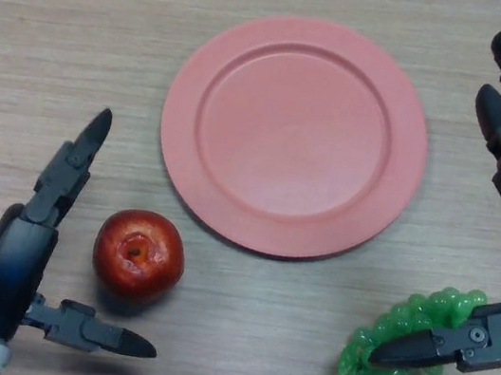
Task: Pick up the red apple and place it on the plate
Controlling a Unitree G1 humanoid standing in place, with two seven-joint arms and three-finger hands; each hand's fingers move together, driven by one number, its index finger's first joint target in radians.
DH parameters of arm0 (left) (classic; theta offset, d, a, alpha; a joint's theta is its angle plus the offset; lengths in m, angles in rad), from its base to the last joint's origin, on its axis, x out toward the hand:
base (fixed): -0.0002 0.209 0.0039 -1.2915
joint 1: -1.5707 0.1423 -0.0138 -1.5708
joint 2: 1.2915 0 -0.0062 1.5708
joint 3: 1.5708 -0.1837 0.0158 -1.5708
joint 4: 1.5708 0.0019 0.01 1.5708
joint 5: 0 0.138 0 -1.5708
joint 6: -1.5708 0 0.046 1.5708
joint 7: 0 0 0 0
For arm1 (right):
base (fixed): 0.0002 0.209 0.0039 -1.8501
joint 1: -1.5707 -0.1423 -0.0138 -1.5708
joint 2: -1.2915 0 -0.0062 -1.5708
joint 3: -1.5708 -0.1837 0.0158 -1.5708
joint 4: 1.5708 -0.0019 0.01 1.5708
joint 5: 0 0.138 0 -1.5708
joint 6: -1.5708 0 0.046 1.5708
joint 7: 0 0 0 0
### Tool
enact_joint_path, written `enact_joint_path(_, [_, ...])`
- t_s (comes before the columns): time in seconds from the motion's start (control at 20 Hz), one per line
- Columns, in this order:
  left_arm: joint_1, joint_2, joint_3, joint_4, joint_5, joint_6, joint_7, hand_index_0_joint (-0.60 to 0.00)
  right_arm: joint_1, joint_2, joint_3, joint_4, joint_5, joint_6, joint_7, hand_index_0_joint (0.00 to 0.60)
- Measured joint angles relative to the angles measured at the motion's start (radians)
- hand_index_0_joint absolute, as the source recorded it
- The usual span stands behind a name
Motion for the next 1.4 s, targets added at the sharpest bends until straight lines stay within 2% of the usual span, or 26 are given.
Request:
enact_joint_path(0.2, [-0.012,0.013,-0.022,0.035,-0.077,-0.005,-0.042,0.0,-0.003,-0.001,-0.053,0.007,0.001,0.0,0.006,0.0])
enact_joint_path(0.3, [-0.018,0.012,-0.045,0.051,-0.065,-0.005,-0.043,-0.2,-0.008,-0.003,-0.065,0.009,0.004,-0.001,0.01,0.0])
enact_joint_path(0.35, [-0.018,0.012,-0.046,0.051,-0.063,-0.005,-0.043,-0.35,-0.008,-0.003,-0.067,0.011,0.024,-0.003,0.01,0.0])
enact_joint_path(0.4, [-0.016,0.013,-0.045,0.051,-0.031,-0.005,-0.043,-0.451,-0.008,-0.004,-0.068,0.015,0.051,-0.007,0.011,0.0])
enact_joint_path(0.45, [-0.012,0.022,-0.049,0.051,0.015,-0.002,-0.057,-0.6,-0.008,-0.005,-0.068,0.019,0.077,-0.012,0.011,0.0])
enact_joint_path(0.55, [-0.013,0.03,-0.056,0.051,0.043,0.008,-0.105,-0.6,-0.012,-0.007,-0.072,0.031,0.081,-0.015,0.011,0.0])
enact_joint_path(0.7, [-0.017,0.03,-0.062,0.039,-0.007,0.047,-0.116,-0.6,-0.012,-0.007,-0.084,0.033,0.081,-0.015,0.011,0.0])
enact_joint_path(0.85, [0.011,0.029,-0.04,-0.145,-0.153,0.252,-0.189,-0.6,-0.013,-0.007,-0.085,0.03,0.081,-0.015,0.011,0.0])
enact_joint_path(0.95, [-0.008,0.03,-0.024,-0.275,-0.171,0.36,-0.209,-0.6,-0.013,-0.008,-0.085,0.016,0.081,-0.014,0.011,0.0])
enact_joint_path(1.0, [-0.033,0.031,-0.019,-0.298,-0.18,0.391,-0.227,-0.6,-0.013,-0.008,-0.085,0.008,0.081,-0.014,0.011,0.0])
enact_joint_path(1.05, [-0.085,0.034,-0.012,-0.323,-0.21,0.466,-0.238,-0.6,-0.013,-0.008,-0.086,0.0,0.082,-0.014,0.011,0.0])
enact_joint_path(1.2, [-0.246,0.045,-0.018,-0.295,-0.199,0.534,-0.233,-0.6,-0.014,-0.011,-0.111,-0.025,0.086,0.012,0.008,0.0])
enact_joint_path(1.3, [-0.347,0.046,-0.05,-0.238,-0.193,0.566,-0.212,-0.6,-0.018,-0.025,-0.126,-0.056,0.087,0.032,0.006,0.0])
enact_joint_path(1.4, [-0.407,0.032,-0.107,-0.192,-0.102,0.59,-0.205,-0.6,-0.024,-0.025,-0.134,-0.075,0.109,0.042,0.006,0.0])
